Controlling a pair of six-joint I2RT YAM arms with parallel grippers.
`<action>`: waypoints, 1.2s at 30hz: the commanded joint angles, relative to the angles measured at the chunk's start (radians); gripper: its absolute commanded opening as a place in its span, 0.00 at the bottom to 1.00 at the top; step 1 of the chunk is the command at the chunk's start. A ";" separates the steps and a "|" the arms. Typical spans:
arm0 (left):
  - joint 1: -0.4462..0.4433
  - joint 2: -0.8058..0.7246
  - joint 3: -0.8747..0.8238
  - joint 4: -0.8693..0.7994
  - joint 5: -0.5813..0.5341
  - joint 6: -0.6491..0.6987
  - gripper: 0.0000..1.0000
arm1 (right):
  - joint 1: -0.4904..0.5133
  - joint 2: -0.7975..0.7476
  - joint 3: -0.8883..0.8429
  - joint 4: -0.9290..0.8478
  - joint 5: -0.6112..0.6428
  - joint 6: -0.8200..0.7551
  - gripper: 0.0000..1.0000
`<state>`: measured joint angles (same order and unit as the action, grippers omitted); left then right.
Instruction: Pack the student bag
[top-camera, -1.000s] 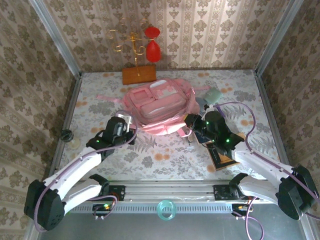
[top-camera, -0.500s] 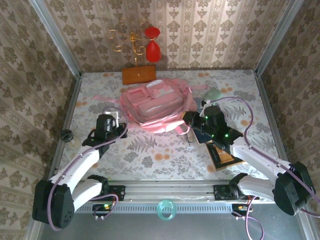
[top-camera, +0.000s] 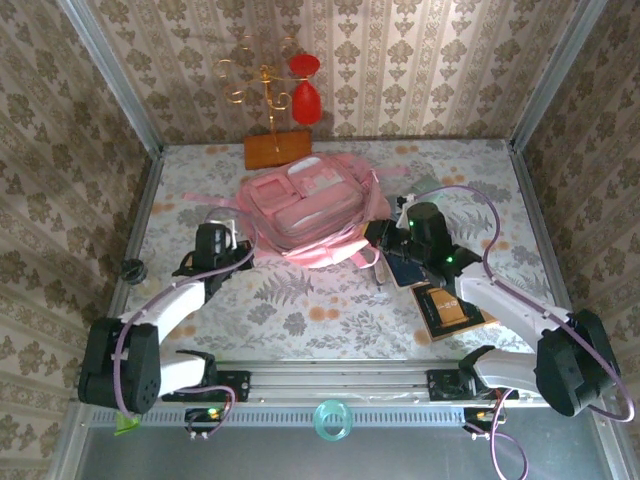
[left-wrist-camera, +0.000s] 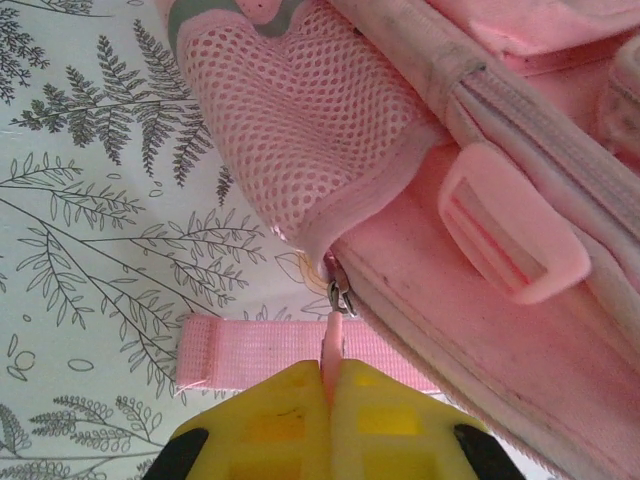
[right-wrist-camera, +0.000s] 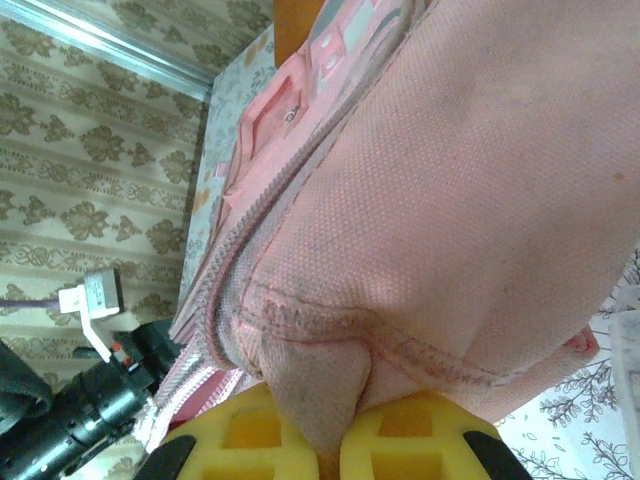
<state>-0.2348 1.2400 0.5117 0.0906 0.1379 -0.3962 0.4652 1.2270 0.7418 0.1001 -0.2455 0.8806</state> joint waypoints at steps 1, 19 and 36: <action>0.026 0.032 0.011 0.062 -0.080 0.010 0.00 | -0.016 0.013 0.054 0.062 -0.036 -0.037 0.00; -0.306 -0.323 0.113 -0.086 -0.015 0.265 0.68 | 0.138 0.101 0.050 0.135 0.074 -0.039 0.00; -0.390 0.155 0.437 -0.240 0.255 0.484 0.55 | 0.150 0.103 -0.008 0.186 0.087 -0.029 0.00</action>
<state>-0.6487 1.3781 0.9077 -0.1173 0.3202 0.0845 0.6071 1.3418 0.7383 0.1844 -0.1783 0.8627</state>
